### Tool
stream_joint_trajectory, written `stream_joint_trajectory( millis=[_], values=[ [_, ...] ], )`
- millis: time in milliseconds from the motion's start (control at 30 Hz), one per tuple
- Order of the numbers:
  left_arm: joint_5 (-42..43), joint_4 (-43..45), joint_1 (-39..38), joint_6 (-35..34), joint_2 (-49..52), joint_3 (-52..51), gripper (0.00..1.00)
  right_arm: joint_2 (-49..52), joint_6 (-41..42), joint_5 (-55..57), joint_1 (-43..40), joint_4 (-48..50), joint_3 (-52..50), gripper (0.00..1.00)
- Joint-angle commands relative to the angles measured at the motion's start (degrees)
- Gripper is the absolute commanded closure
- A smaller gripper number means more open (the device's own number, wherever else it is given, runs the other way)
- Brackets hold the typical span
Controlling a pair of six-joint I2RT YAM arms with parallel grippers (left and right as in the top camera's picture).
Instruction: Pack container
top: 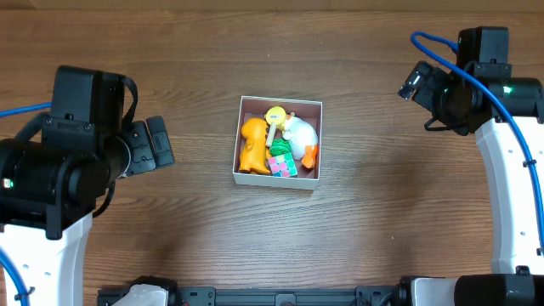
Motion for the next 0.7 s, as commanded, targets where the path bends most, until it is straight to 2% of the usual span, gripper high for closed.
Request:
stream_joint_trajectory(
  millis=[0, 133, 267, 667],
  values=[
    [-1.1, -0.1, 0.3, 0.5, 0.5, -0.3, 0.00, 0.1, 0.2, -0.1, -0.1, 0.3, 0.2, 0.00],
    [-1.1, -0.1, 0.3, 0.4, 0.6, -0.3, 0.00, 0.1, 0.2, -0.1, -0.1, 0.4, 0.2, 0.00],
    [-1.1, -0.1, 0.3, 0.4, 0.6, -0.3, 0.00, -4.0, 0.2, -0.1, -0.1, 0.3, 0.2, 0.00],
    [-1.2, -0.1, 0.3, 0.4, 0.6, -0.3, 0.00, -35.1, -0.9, 0.2, -0.1, -1.0, 0.0, 0.00]
  ],
)
